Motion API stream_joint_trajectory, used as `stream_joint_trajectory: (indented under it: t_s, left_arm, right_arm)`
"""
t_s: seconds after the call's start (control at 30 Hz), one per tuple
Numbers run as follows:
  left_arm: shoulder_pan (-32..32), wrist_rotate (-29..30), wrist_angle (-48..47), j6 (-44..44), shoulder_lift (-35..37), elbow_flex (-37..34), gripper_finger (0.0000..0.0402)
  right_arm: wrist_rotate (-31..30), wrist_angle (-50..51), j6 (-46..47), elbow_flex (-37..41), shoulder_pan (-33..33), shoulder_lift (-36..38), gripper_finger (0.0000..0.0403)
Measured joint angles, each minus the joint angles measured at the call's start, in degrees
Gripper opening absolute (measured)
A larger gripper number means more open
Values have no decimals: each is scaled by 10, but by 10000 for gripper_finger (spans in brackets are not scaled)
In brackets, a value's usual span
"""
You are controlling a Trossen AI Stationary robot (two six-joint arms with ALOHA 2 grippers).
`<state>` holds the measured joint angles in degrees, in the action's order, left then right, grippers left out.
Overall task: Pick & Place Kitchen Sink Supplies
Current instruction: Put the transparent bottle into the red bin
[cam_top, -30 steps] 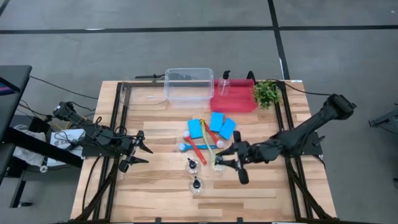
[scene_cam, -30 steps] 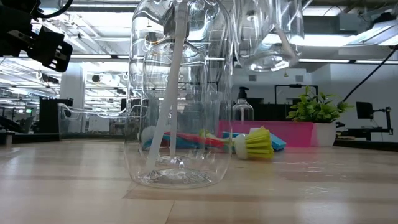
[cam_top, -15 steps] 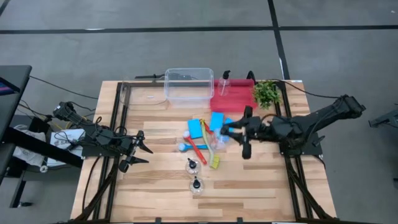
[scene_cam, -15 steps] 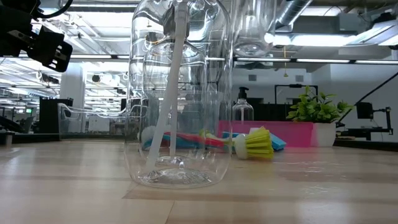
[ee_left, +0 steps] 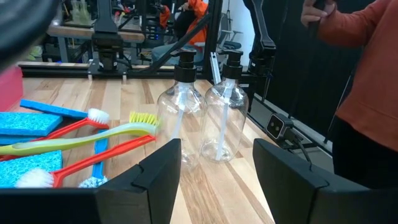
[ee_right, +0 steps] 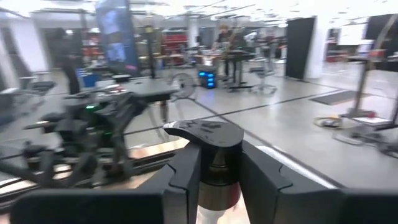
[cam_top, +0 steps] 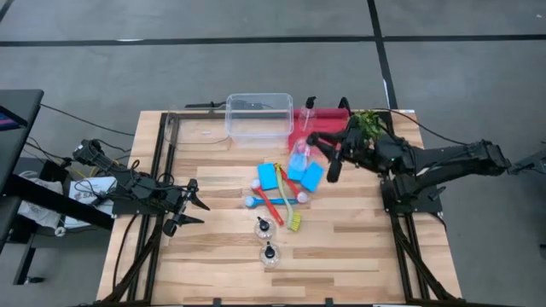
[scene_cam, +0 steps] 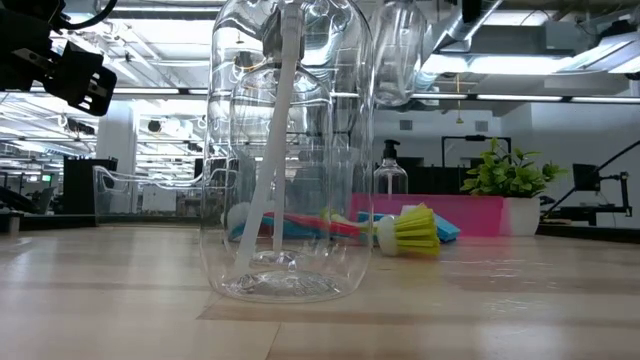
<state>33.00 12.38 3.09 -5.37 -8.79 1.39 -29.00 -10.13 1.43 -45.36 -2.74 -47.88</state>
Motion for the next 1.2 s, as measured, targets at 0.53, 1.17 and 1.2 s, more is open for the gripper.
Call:
stream_joint_trajectory:
  t_s: [0.53,1.17,1.2]
  left_arm:
    - [0,0,0,0,0,0,202]
    - [0,0,0,0,0,0,202]
    - [0,0,0,0,0,0,202]
  right_arm:
    - [4,24,-5,0,151,-1,86]
    - [7,31,8,14,194,-2,87]
    - [7,32,11,14,194,-2,87]
